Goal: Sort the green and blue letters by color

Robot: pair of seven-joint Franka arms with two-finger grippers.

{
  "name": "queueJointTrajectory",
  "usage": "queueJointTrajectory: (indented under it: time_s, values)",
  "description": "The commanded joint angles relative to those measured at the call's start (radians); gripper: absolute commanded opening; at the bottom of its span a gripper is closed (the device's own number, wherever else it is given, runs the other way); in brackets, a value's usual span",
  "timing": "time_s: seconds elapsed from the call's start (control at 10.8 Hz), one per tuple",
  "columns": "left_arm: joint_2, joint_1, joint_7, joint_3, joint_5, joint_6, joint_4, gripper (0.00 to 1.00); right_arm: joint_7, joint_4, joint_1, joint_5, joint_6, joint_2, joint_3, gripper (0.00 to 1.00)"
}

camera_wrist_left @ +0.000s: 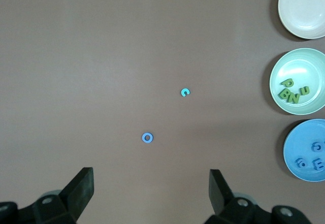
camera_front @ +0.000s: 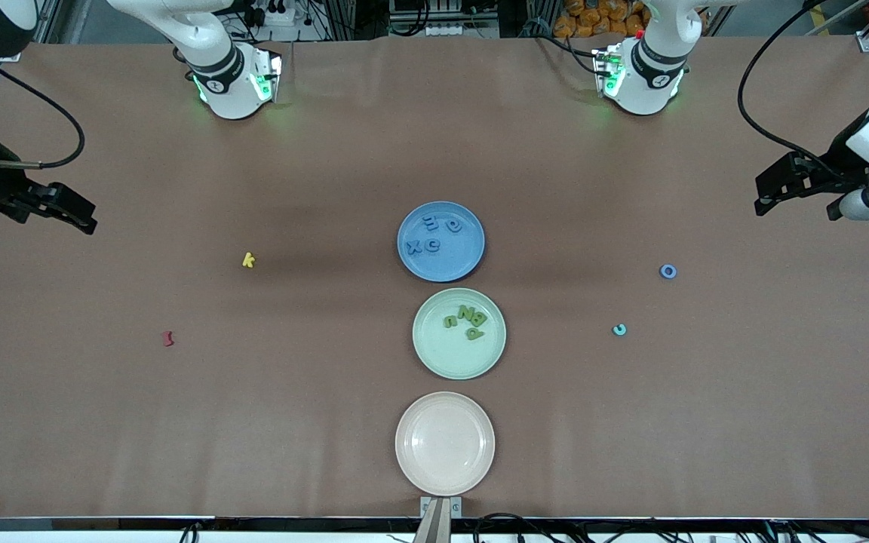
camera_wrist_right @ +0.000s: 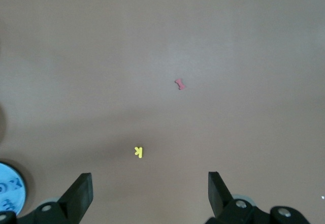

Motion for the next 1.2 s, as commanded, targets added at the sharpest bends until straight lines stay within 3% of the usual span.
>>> queueJointTrajectory:
  time_s: [0.0,1.11]
  values:
    - [-0.008,0.001,0.020,-0.002,0.005,-0.014,0.002,1.00,-0.003,0.028,-0.023,0.032,-0.007,0.008,0.017,1.00]
    - [-0.008,0.002,0.023,-0.002,0.005,-0.014,0.001,1.00,-0.043,0.028,-0.016,0.023,-0.059,0.016,0.020,1.00]
